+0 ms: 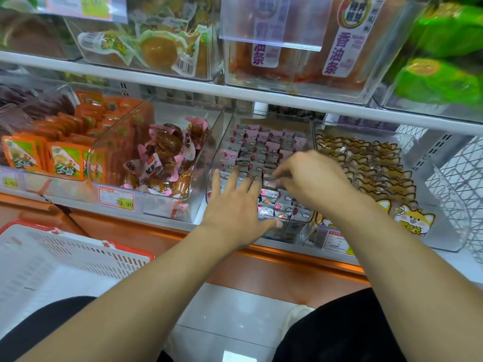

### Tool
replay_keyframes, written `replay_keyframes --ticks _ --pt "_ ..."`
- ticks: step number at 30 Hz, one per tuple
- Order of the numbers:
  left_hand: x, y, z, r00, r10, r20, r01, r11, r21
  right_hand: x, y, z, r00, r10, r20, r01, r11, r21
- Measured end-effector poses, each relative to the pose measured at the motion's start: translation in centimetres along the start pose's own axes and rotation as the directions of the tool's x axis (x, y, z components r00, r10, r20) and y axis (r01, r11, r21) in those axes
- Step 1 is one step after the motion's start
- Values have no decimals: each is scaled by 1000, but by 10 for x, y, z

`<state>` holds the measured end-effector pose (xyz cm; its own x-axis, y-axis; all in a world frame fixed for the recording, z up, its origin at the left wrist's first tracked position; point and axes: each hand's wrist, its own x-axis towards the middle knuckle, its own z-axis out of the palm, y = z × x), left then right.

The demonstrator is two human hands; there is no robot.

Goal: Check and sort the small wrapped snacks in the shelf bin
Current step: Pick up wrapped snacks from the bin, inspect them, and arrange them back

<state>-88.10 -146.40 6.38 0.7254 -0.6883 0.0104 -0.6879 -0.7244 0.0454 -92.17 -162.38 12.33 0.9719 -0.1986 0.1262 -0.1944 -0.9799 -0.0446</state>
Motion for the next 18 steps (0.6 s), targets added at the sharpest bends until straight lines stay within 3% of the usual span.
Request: replay_keyframes --ticks 2,3,7,10,13,18 --pt "-2 4 4 1000 -2 -22 2 1000 2 3 -2 5 985 -21 173 33 997 -67" --pt "-2 4 5 999 10 -32 -10 1000 8 3 -2 4 982 -26 188 41 996 -76" --pt "-2 4 5 998 56 -34 -54 997 54 6 8 1 999 53 -7 -53 992 -116" --pt "1 5 5 999 45 -12 -45 997 63 4 9 4 991 112 74 -99 983 -156" --pt "3 5 7 999 40 -23 -38 998 56 1 9 5 993 111 39 -111 994 -14" --pt "2 6 9 999 32 -37 -30 998 51 -9 17 -2 935 264 -238 -135 882 451"
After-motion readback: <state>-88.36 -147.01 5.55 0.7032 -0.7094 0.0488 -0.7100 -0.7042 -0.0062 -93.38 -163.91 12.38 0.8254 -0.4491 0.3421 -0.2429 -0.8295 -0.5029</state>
